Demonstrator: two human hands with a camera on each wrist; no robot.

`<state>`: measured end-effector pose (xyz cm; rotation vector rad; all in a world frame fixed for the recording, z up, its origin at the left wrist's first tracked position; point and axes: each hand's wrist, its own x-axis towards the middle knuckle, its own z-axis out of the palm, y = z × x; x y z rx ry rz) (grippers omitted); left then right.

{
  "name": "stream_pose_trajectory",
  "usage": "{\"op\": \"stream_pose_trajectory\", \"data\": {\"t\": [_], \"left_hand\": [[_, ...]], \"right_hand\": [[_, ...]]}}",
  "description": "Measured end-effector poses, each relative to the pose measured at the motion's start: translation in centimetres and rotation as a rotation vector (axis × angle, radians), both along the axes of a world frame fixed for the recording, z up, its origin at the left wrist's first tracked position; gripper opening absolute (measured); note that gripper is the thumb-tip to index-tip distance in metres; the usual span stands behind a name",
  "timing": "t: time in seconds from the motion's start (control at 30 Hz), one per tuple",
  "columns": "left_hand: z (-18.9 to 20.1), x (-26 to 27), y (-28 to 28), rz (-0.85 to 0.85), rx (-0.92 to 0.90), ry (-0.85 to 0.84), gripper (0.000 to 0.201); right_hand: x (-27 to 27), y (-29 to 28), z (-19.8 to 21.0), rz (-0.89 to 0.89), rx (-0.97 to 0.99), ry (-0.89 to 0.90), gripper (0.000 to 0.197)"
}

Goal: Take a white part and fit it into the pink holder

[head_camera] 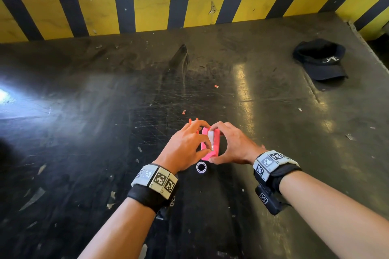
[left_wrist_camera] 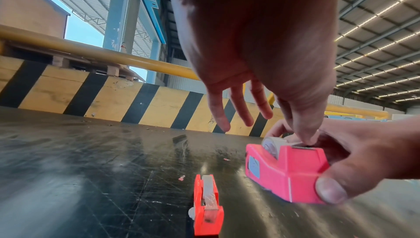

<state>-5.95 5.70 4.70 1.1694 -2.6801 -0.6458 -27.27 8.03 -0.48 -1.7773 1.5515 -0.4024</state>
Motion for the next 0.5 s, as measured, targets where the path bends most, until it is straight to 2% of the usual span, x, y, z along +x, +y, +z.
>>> {"op": "stream_pose_trajectory", "data": {"t": [0.27,0.5], "left_hand": [[-1.2,-0.1,1.3,-0.015,-0.164,-0.032,0.01],[-1.3,-0.6,1.7,0.002,-0.175,-0.125,0.016]], "right_hand": [[0.0,0.2,-0.4,0.002,-0.003,0.021,0.086],[-0.1,0.7,-0.8,-0.013,0.014,0.033,0.088]]}}
